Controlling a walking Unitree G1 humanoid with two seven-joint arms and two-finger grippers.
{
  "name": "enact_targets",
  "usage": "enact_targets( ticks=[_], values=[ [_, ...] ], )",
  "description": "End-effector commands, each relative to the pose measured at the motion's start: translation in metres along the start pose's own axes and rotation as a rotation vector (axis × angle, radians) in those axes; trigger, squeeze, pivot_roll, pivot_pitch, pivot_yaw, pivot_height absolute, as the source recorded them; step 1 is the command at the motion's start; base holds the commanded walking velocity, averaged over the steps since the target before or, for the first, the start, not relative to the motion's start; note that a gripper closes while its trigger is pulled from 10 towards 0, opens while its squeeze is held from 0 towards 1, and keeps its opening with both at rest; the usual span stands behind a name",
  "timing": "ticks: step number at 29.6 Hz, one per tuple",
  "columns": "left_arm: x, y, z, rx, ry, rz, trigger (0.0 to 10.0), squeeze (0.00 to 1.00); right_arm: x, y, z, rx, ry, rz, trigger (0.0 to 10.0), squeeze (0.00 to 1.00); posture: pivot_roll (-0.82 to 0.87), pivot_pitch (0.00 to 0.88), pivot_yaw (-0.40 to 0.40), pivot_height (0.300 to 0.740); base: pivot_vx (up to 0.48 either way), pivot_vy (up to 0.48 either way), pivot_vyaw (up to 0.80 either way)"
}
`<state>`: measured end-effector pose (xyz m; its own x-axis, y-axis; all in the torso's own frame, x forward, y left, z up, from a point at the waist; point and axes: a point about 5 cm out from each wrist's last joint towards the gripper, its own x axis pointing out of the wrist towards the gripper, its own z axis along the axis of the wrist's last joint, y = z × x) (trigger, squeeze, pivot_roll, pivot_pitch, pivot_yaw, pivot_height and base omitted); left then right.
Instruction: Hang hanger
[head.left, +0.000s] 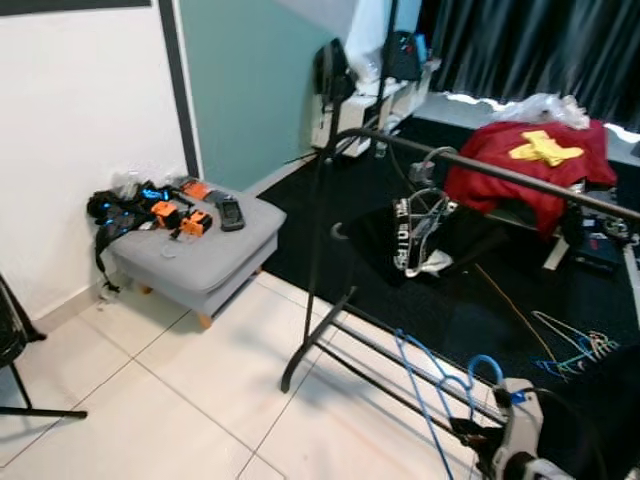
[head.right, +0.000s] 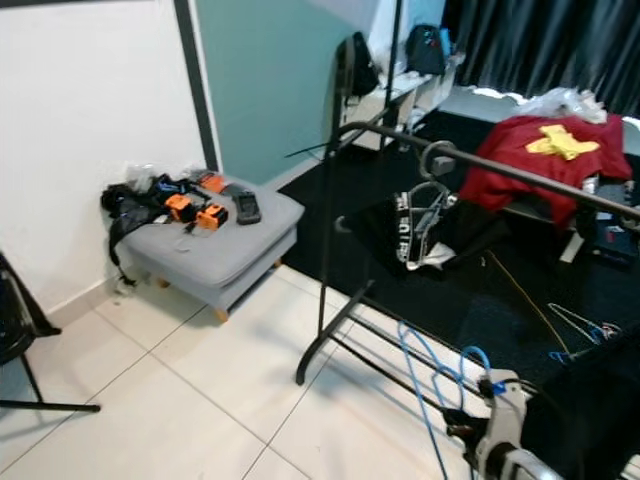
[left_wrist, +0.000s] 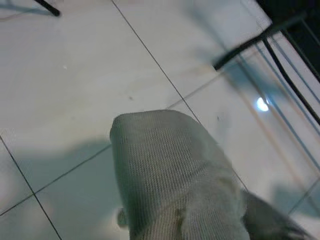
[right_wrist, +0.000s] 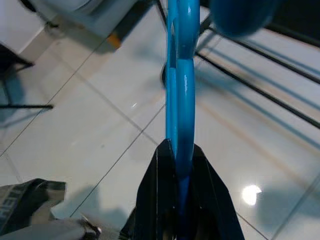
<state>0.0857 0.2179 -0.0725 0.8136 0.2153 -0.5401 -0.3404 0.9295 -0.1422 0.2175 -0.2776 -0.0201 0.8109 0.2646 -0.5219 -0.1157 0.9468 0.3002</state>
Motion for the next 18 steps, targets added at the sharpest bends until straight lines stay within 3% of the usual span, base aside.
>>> enact_targets(
  ticks=[1,18],
  values=[
    [-0.002,0.001,-0.003,0.007,0.000,-0.002,10.0,0.00,-0.002,-0.002,-0.001,0.011,-0.005,-0.001,10.0,0.00,0.05,0.000,-0.078,0.740,0.000,0.000,0.76],
    [-0.005,0.008,-0.003,0.015,-0.018,0.017,10.0,0.00,0.003,0.008,0.010,0.010,-0.058,0.062,10.0,0.00,0.04,0.000,-0.059,0.740,0.000,0.000,0.76]
  ],
)
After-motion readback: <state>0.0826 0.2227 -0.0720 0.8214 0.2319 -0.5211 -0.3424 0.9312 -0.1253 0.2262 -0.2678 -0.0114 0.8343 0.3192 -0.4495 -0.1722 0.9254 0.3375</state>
